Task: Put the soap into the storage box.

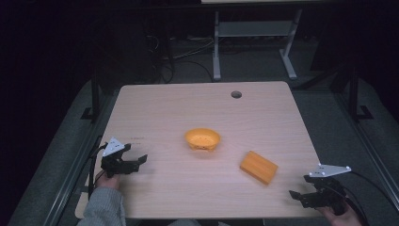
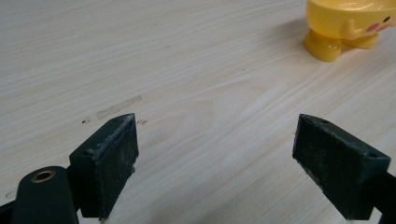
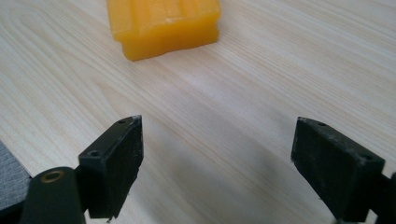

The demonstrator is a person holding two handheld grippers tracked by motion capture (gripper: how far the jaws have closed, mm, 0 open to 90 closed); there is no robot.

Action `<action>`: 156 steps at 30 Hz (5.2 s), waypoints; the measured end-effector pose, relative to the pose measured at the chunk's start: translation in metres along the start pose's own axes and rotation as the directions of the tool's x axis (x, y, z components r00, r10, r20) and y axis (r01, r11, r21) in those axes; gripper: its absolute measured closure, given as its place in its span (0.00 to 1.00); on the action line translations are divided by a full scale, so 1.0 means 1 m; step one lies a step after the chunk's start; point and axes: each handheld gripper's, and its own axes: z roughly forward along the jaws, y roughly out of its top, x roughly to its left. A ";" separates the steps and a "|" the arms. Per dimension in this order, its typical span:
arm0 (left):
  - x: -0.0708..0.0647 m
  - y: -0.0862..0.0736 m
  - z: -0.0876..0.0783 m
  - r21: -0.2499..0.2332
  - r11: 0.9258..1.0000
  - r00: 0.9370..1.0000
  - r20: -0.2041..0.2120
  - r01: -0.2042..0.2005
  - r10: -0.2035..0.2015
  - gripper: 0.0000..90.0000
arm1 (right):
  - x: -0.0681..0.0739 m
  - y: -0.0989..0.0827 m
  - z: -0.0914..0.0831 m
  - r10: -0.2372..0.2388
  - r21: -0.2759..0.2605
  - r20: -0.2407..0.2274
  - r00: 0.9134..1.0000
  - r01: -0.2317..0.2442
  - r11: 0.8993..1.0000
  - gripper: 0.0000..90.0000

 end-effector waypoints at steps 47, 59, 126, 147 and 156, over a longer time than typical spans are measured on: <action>0.000 0.001 -0.004 -0.022 1.000 1.000 0.004 0.013 -0.013 0.15 | 0.029 0.102 0.028 -0.234 0.141 -0.080 0.969 0.243 0.960 0.16; 0.000 0.001 -0.004 -0.025 1.000 1.000 0.004 0.013 -0.013 0.15 | 0.036 0.112 0.042 -0.259 0.168 -0.096 0.961 0.272 0.947 0.16; 0.002 0.001 -0.006 -0.018 1.000 1.000 0.004 0.002 -0.002 0.15 | 0.047 0.131 0.100 -0.322 0.308 -0.095 0.942 0.335 0.891 0.22; 0.002 0.001 -0.007 -0.016 1.000 1.000 0.006 0.004 -0.004 0.15 | 0.046 0.128 0.096 -0.336 0.277 -0.158 0.928 0.368 0.887 0.24; 0.002 0.001 -0.007 -0.016 1.000 1.000 0.006 0.005 -0.005 0.15 | 0.044 0.130 0.091 -0.336 0.268 -0.151 0.930 0.366 0.891 0.24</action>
